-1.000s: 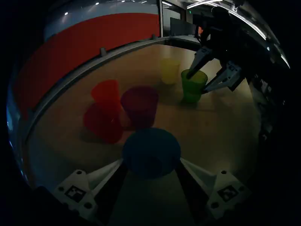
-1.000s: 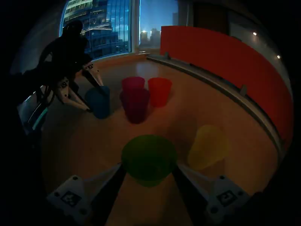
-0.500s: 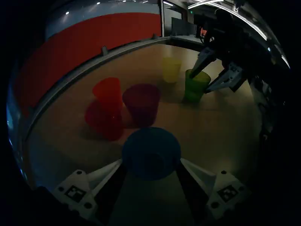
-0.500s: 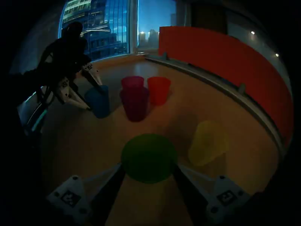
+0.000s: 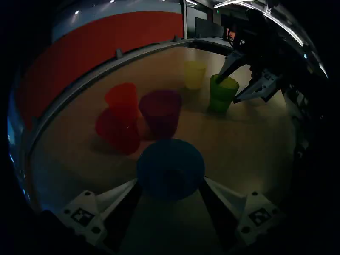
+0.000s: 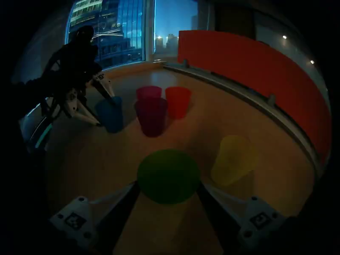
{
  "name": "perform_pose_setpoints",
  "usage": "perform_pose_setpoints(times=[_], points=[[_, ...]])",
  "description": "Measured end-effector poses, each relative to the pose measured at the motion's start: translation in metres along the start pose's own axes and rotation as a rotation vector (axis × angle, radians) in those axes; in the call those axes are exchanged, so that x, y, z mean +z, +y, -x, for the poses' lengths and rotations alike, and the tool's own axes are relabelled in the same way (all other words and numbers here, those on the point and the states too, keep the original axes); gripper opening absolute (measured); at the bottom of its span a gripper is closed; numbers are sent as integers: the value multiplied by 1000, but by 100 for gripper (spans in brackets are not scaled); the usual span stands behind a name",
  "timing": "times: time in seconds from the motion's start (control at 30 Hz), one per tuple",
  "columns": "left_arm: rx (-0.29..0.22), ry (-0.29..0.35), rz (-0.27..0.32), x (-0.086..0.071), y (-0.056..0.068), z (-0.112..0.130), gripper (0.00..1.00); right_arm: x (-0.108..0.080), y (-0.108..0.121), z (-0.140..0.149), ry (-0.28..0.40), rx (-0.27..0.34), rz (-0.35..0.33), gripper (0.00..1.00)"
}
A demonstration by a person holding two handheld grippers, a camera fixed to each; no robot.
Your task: Pour water
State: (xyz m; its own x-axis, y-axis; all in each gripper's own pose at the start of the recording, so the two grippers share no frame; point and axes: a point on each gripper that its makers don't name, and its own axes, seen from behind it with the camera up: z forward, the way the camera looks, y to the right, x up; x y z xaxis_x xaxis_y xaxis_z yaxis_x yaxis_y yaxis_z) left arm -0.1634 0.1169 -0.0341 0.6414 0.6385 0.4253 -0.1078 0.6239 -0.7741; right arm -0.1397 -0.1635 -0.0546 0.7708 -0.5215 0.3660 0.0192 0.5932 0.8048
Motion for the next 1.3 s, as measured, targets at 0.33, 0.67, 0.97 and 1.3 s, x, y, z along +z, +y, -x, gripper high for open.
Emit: perform_pose_setpoints(times=[0.33,0.67,0.97,1.3], points=[[-24,-15,-22,-12,-6,20,90,-13,-3,9,1,3,14,97],[-62,-6,-52,-32,-10,41,90,-39,1,21,20,30,57,99],[-88,24,-89,-47,-14,47,91,-58,1,22,49,52,92,100],[-121,68,-155,-62,-26,44,91,-71,3,14,106,80,143,100]])
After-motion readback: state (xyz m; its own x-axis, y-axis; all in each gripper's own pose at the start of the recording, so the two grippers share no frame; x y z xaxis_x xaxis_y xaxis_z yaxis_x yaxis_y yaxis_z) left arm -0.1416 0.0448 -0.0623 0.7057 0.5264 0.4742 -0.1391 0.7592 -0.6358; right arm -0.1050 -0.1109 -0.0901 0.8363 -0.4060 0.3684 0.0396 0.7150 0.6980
